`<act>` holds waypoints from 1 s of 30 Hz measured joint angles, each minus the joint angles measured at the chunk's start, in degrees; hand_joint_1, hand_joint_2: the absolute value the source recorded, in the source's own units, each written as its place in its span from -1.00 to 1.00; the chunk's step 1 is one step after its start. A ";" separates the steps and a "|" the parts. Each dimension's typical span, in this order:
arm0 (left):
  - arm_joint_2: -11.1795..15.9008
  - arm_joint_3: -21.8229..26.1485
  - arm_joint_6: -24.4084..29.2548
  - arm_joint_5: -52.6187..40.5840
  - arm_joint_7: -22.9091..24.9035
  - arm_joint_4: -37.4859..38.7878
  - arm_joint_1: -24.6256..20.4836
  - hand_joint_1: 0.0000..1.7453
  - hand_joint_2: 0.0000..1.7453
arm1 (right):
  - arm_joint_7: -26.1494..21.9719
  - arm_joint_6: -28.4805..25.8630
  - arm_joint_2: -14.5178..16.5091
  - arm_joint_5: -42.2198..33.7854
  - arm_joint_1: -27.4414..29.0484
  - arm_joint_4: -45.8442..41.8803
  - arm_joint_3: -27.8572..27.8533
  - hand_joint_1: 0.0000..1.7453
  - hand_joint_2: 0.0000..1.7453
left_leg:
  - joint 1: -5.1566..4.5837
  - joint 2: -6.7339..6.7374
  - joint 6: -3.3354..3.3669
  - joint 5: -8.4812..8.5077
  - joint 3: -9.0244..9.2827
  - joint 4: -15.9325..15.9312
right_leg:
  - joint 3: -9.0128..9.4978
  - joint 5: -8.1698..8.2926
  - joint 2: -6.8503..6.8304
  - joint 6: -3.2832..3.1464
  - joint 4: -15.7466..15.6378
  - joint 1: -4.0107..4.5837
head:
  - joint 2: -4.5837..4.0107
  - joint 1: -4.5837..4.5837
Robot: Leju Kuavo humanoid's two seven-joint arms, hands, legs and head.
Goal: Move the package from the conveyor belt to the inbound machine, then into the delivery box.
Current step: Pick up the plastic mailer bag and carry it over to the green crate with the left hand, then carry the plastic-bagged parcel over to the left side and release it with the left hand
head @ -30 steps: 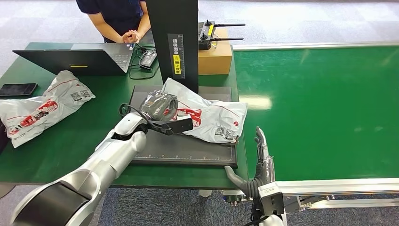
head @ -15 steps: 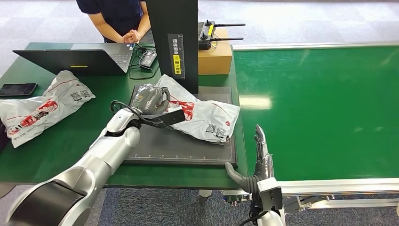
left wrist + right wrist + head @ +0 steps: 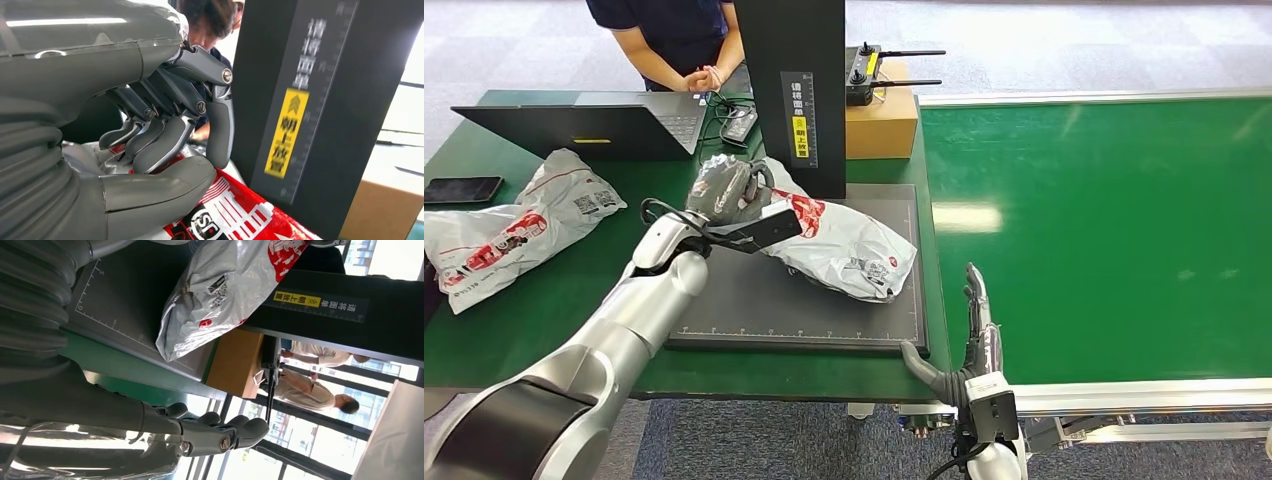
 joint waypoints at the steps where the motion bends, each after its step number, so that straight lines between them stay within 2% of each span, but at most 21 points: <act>1: 0.03 0.20 0.01 0.03 -0.13 -0.30 -0.13 1.00 1.00 | 0.00 -0.05 0.03 0.03 0.01 -0.01 -0.03 -1.00 1.00 | 0.00 0.00 0.00 0.00 0.00 0.00 | 0.00 0.00 0.00 0.00 0.00 0.00 | 0.00 -0.01; 19: 0.55 1.51 1.25 0.97 -1.60 -4.03 -0.66 1.00 1.00 | 0.00 -0.56 0.26 0.07 0.31 -0.07 -0.37 -1.00 1.00 | 0.00 0.00 0.00 0.00 0.00 0.00 | 0.00 0.00 0.00 0.00 0.00 0.00 | 0.00 -0.01; 30: 3.03 4.07 0.85 2.84 -1.41 -16.10 0.02 1.00 1.00 | 0.00 -1.22 0.26 -0.94 1.99 -1.06 -1.63 -1.00 1.00 | 0.00 0.00 0.00 0.00 -0.01 0.00 | -0.01 0.00 0.01 0.00 0.00 0.00 | 0.00 -0.02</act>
